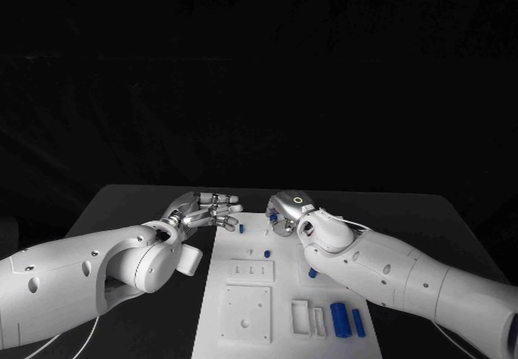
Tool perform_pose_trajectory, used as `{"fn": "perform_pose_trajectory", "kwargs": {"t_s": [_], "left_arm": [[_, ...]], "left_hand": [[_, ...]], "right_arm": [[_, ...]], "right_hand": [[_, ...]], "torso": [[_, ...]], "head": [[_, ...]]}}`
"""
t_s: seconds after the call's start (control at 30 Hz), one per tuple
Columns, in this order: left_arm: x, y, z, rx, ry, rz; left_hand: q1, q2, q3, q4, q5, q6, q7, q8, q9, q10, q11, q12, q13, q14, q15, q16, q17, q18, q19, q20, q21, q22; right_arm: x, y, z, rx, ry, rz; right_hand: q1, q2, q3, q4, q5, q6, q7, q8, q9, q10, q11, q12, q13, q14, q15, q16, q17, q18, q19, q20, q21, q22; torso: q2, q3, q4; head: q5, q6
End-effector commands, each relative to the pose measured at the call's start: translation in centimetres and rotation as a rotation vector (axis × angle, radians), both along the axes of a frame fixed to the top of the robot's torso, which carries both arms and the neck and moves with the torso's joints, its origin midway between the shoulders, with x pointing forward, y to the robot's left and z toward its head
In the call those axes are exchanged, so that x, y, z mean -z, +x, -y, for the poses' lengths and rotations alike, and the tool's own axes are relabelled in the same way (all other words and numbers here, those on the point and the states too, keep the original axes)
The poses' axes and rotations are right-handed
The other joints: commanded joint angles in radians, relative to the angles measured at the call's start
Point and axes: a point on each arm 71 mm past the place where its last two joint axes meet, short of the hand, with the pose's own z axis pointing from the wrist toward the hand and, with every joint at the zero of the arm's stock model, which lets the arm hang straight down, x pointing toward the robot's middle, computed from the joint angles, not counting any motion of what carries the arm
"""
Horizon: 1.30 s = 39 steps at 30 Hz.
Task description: Assemble the parts on the task board
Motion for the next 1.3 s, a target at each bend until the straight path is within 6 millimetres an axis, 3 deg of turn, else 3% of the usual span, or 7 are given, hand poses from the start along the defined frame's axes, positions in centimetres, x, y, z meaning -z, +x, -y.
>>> {"fn": "perform_pose_trajectory", "kwargs": {"t_s": [0.03, 0.37, 0.5, 1.3], "left_arm": [[-0.33, -0.05, 0.37, 0.022, -0.003, 0.010], [-0.49, -0.02, 0.51, 0.022, -0.002, 0.015], [-0.49, 0.01, 0.58, 0.023, -0.002, 0.015], [-0.48, 0.11, 0.83, 0.028, -0.001, 0.014]], "left_hand": [[0.003, 0.000, -0.005, 0.001, 0.004, -0.010, 0.000, 0.000, 0.001, -0.006, 0.004, 0.003, 0.002, -0.005, 0.001, -0.004, 0.001, -0.004, -0.007, 0.002, 0.006, 0.002], [0.003, 0.000, -0.005, 0.002, 0.004, -0.014, 0.000, 0.000, 0.000, -0.009, 0.004, 0.003, 0.001, -0.005, 0.001, -0.004, 0.001, -0.004, -0.008, 0.002, 0.006, 0.002], [0.004, -0.002, -0.004, 0.003, 0.004, -0.014, 0.000, 0.000, 0.001, -0.012, 0.005, 0.003, 0.002, -0.005, 0.002, -0.004, 0.001, -0.003, -0.008, 0.002, 0.007, 0.002], [0.004, -0.002, -0.002, 0.005, 0.004, -0.013, -0.002, 0.000, 0.001, -0.012, 0.004, 0.003, 0.002, -0.005, 0.001, -0.004, 0.001, -0.003, -0.009, 0.002, 0.007, 0.003]], "right_arm": [[-0.02, 0.01, -0.22, -0.007, -0.001, -0.001], [0.02, -0.04, -0.62, -0.019, 0.003, -0.011], [0.07, 0.03, -0.65, -0.016, 0.002, -0.012], [0.54, 0.47, -0.99, -0.009, -0.015, -0.033]], "right_hand": [[0.004, 0.002, -0.005, 0.002, 0.005, 0.009, 0.001, 0.004, 0.000, 0.055, -0.048, 0.003, 0.004, 0.000, -0.006, -0.006, 0.001, 0.011, 0.004, -0.001, -0.004, 0.055], [0.004, 0.004, -0.007, 0.001, 0.008, 0.008, 0.002, 0.005, 0.000, 0.053, -0.048, 0.003, 0.004, 0.000, -0.006, -0.007, 0.000, 0.012, 0.005, -0.001, -0.011, 0.056], [0.004, 0.004, -0.007, 0.001, 0.008, 0.008, 0.002, 0.005, 0.000, 0.053, -0.048, 0.003, 0.004, 0.000, -0.006, -0.007, 0.000, 0.012, 0.005, -0.001, -0.011, 0.056], [0.002, 0.006, -0.009, -0.001, 0.009, 0.004, 0.003, 0.004, 0.000, 0.049, -0.046, 0.003, 0.004, -0.001, -0.005, -0.009, -0.001, 0.012, 0.005, 0.000, -0.021, 0.056]], "torso": [[0.002, -0.0012, 0.0016], [0.006, -0.0033, 0.0010], [0.008, -0.0061, 0.0031], [0.013, -0.0075, 0.0030]], "head": [[0.000, -0.002], [0.005, -0.005], [0.002, -0.003], [0.005, -0.005]]}}
